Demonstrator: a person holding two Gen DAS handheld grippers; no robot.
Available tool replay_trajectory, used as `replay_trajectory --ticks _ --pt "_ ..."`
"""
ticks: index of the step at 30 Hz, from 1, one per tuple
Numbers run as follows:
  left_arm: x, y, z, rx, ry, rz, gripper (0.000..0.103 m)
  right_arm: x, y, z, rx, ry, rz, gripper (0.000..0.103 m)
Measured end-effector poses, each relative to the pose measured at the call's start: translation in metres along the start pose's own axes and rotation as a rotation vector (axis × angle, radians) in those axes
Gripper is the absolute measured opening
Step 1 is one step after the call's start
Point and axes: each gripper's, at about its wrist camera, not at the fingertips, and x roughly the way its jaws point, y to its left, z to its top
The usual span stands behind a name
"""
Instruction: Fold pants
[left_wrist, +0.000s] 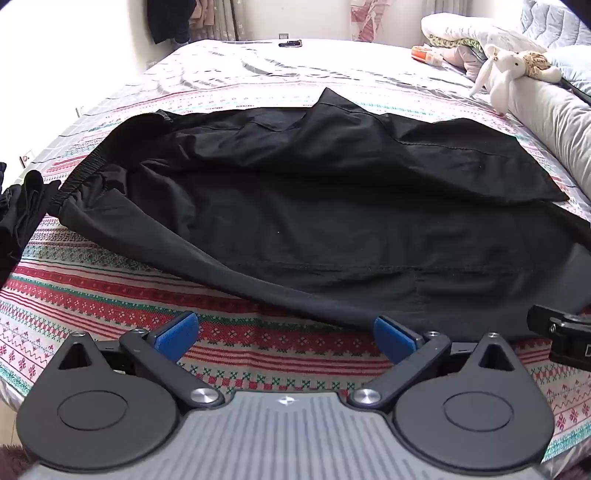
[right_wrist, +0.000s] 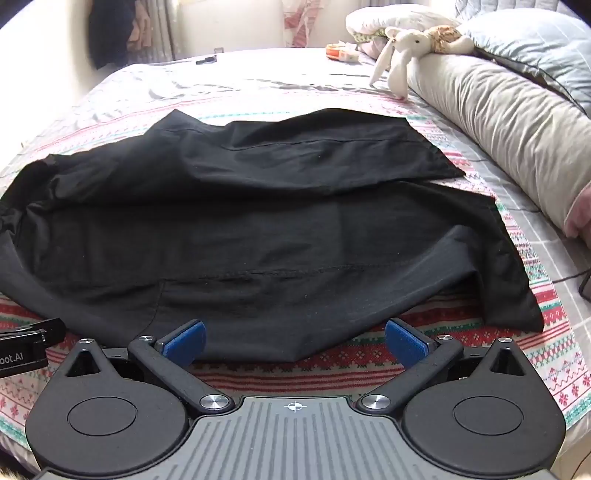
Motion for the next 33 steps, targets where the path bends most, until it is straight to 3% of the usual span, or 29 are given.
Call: replay_trajectory --ticks 5,33 --pt "-0.0065 -0.0041 -0.0056 -0.005 -0.036 0.018 0.103 -0.0008 0.0012 0.0063 0.002 0.007 0.001 0.103" --pt "-0.0013 0.0030 -0.0036 0.002 -0.010 -0.009 0.103 0.0017 0.0034 -0.0028 -0.017 -0.003 -0.015 0.103"
